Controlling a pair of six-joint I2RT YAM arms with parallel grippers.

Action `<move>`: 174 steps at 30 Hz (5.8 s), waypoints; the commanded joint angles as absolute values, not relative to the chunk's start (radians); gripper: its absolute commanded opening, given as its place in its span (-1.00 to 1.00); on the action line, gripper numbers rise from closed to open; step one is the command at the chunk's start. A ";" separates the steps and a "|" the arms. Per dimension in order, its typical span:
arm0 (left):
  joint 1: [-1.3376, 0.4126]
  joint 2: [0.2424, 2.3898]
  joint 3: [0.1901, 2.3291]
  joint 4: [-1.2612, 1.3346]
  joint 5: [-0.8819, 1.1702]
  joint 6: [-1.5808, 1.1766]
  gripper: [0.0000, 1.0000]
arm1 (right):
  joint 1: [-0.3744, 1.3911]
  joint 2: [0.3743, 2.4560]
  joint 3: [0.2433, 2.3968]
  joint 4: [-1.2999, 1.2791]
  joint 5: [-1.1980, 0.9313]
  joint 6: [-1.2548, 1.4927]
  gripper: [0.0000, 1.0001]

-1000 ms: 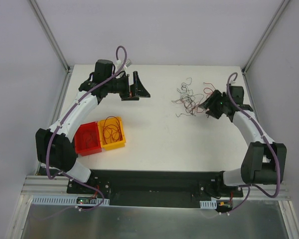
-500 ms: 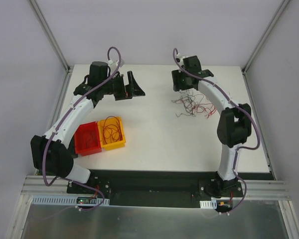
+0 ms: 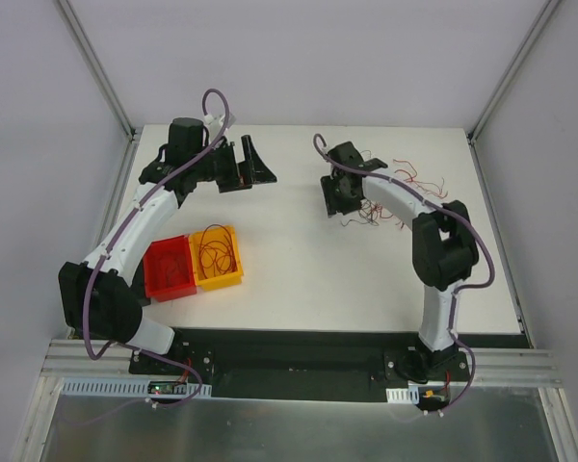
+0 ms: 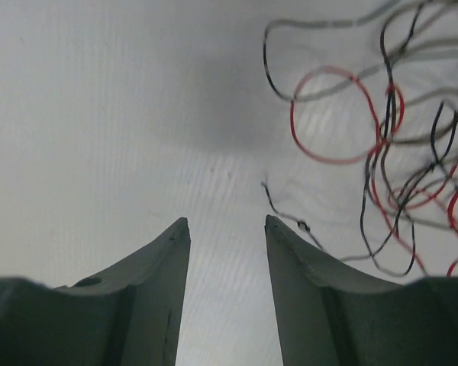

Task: Untangle the cables

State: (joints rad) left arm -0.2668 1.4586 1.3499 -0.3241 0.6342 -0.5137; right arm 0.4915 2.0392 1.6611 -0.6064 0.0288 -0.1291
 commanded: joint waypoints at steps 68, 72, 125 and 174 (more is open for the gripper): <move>-0.258 1.450 1.353 -0.287 0.698 -0.535 0.95 | 0.285 1.617 0.597 0.534 0.273 0.887 -0.12; -0.258 1.454 1.351 -0.288 0.696 -0.534 0.95 | 0.276 1.595 0.578 0.555 0.265 0.878 -0.12; -0.253 1.454 1.358 -0.284 0.735 -0.535 0.98 | 0.245 1.066 1.536 -0.114 0.118 0.175 -0.99; -0.164 1.227 1.310 -0.336 0.206 -0.388 0.98 | 0.595 1.177 1.274 0.372 -0.034 0.397 -0.99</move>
State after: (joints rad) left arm -0.1619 1.2343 1.3304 -0.3233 0.3664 -0.4561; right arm 0.5659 1.2568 1.4399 0.1883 -0.0254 0.3504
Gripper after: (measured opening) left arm 0.989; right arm 0.009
